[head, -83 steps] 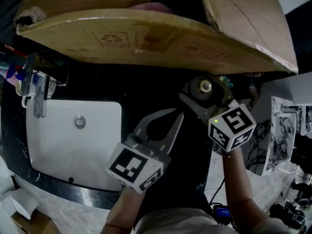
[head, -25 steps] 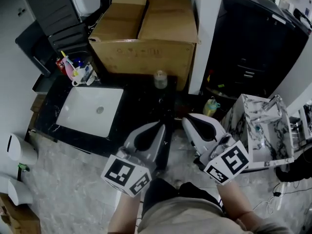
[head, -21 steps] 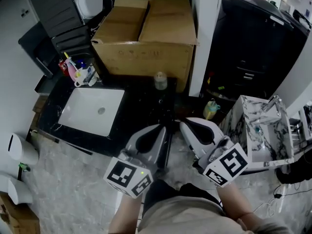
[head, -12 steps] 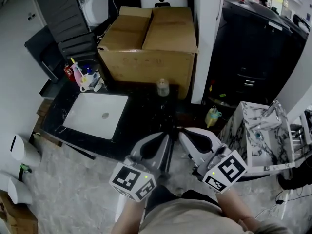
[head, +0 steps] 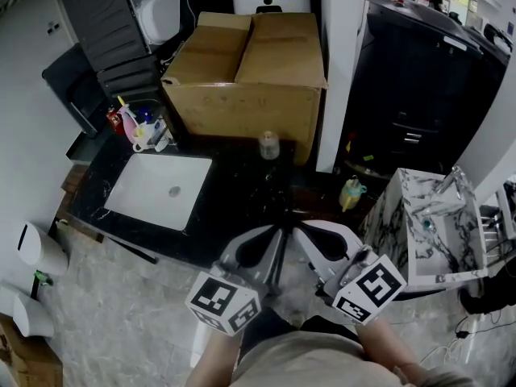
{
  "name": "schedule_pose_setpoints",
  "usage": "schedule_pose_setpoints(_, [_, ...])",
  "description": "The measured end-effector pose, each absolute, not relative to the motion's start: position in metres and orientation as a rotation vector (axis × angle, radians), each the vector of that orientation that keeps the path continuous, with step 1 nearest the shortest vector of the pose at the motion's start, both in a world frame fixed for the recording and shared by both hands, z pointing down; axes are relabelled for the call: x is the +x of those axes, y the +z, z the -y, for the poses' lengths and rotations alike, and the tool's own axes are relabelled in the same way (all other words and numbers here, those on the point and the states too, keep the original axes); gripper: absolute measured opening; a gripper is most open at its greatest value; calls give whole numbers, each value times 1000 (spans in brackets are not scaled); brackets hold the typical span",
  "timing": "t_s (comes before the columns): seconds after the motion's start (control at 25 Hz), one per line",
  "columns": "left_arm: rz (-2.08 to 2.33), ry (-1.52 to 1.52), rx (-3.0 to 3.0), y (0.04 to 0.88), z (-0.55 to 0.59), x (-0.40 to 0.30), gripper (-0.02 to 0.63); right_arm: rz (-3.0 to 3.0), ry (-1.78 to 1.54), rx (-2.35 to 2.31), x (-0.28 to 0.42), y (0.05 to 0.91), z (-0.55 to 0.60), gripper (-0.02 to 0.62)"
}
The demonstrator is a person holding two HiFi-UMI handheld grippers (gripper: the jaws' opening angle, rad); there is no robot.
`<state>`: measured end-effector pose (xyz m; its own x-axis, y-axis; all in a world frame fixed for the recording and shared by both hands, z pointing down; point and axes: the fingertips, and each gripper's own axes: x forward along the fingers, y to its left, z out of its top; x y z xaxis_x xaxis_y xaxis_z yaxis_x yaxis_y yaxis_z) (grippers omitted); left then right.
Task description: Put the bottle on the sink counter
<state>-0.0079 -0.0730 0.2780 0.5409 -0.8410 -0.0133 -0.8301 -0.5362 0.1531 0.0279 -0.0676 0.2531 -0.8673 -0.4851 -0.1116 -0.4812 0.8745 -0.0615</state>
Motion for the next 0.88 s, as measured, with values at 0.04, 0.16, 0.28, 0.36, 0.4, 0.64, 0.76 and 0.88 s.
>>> schedule_pose_setpoints(0.04, [1438, -127, 2643, 279, 73, -7, 8, -2924, -50, -759, 29, 255, 68, 3])
schedule_pose_setpoints(0.16, [1437, -125, 2639, 282, 74, -7, 8, -2934, -47, -764, 33, 257, 70, 3])
schedule_pose_setpoints(0.28, [1435, -119, 2633, 285, 76, -6, 8, -2950, -31, -757, 34, 259, 70, 3])
schedule_pose_setpoints(0.36, [1426, -113, 2632, 287, 76, -4, 8, -2957, -22, -758, 35, 261, 69, 3])
schedule_pose_setpoints(0.4, [1420, -110, 2633, 288, 76, -2, 8, -2959, -20, -762, 35, 262, 69, 3])
schedule_pose_setpoints(0.64, [1415, -103, 2621, 292, 78, -2, 8, -2972, -15, -769, 38, 265, 70, 3])
schedule_pose_setpoints(0.76, [1418, -99, 2615, 294, 78, -4, 8, -2990, -2, -772, 37, 269, 70, 3])
schedule_pose_setpoints(0.88, [1419, -99, 2614, 294, 77, -4, 8, -2998, -8, -765, 36, 270, 69, 3])
